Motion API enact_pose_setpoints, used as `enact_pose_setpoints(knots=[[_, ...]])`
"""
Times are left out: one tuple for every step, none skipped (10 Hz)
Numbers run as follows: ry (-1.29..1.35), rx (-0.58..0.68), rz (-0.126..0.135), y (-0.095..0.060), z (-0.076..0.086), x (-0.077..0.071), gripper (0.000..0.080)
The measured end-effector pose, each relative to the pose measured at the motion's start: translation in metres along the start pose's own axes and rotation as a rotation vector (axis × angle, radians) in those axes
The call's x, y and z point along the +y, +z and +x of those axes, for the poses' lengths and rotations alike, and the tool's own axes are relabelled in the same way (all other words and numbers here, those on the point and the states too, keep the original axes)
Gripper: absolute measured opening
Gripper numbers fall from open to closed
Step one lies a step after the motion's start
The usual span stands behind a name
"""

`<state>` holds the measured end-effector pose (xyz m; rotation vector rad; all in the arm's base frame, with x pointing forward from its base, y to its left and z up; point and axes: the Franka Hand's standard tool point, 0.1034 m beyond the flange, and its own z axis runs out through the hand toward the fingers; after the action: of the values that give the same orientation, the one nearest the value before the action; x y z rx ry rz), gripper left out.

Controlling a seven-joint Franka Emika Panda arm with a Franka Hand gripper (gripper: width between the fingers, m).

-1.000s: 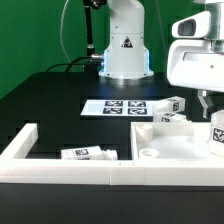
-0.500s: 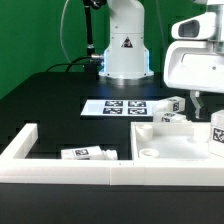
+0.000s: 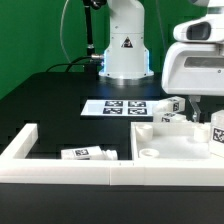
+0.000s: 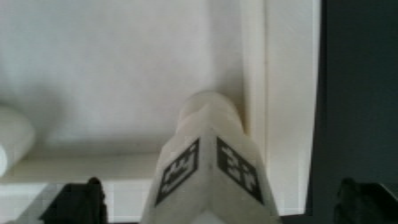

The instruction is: Assemble one leg

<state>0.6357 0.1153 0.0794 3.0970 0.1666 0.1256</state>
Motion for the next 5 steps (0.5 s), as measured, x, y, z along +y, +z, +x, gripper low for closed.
enact_pose_setpoints(knots=[[-0.104,0.004,-0.004,-0.0005,0.0010,-0.0003,0.0648],[-0.235,0.006,-0.005,-0.0011,0.0021,0.0013,0.0648],[-0.327,0.007,-0.006,-0.0018,0.0034,0.0048,0.0648],[-0.405,0.007,-0.009,-0.0022,0.0043,0.0079,0.0648],[-0.475,0.006,-0.016,-0.0021,0.0043,0.0095,0.0648]])
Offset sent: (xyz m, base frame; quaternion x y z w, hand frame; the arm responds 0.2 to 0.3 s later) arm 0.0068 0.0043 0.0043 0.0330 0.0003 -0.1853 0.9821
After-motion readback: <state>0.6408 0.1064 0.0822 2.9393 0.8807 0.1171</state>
